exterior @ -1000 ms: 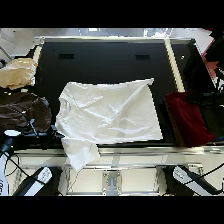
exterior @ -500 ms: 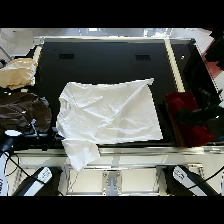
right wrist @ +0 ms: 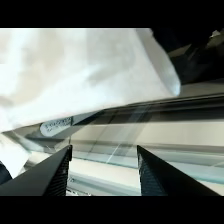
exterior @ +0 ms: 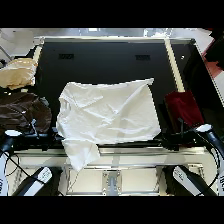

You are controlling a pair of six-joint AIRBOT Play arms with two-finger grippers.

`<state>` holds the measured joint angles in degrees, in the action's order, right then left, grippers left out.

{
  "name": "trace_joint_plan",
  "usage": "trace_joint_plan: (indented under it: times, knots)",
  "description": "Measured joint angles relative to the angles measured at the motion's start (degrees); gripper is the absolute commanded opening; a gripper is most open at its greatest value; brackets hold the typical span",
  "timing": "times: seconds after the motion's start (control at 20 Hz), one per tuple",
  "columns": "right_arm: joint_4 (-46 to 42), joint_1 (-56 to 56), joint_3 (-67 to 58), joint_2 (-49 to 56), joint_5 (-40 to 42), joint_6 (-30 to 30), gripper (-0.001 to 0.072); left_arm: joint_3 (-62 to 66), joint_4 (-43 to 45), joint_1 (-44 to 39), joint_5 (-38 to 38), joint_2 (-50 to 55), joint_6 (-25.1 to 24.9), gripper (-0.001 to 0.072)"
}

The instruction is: Fold the shirts.

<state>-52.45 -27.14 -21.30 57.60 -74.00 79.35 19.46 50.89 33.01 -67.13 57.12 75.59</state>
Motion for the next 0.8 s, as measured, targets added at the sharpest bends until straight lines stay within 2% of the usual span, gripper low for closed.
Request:
trace_joint_plan:
  times: [0.2,0.25,0.3,0.35,0.4,0.5,0.6,0.7,0.8]
  knots:
    - [1.22,0.0,1.16,0.31,6.36,1.92,0.0432,0.0,0.02,0.0,0.0,0.0,-0.02,0.0012]
    - [1.44,0.0,1.29,0.35,7.98,2.4,0.0352,0.0,0.0,0.0,0.0,0.0,-0.02,0.0012]
    - [1.73,0.0,1.38,0.37,9.77,2.95,0.0306,0.0,0.0,0.0,0.0,0.0,-0.02,0.0012]
    - [2.03,0.0,1.44,0.42,11.37,3.48,0.0306,0.0,0.0,0.0,0.02,0.0,-0.02,0.0012]
    - [2.43,0.0,1.49,0.39,12.52,3.89,0.0251,0.0,0.0,0.0,0.02,0.0,-0.04,0.0012]
    - [2.75,0.0,1.55,0.42,15.19,4.57,0.0226,0.0,0.0,0.0,0.13,0.0,-0.04,0.0012]
    - [3.04,0.0,1.55,0.9,17.38,4.74,0.0019,0.0,0.0,0.0,0.61,0.0,-0.04,0.0012]
    - [3.91,0.0,1.55,2.05,18.82,4.7,0.0015,0.0,-0.02,0.0,1.33,0.0,-0.09,0.0011]
    - [5.79,0.0,1.25,2.93,19.69,1.4,0.0012,0.28,-0.72,0.0,1.77,-0.37,-1.22,0.0009]
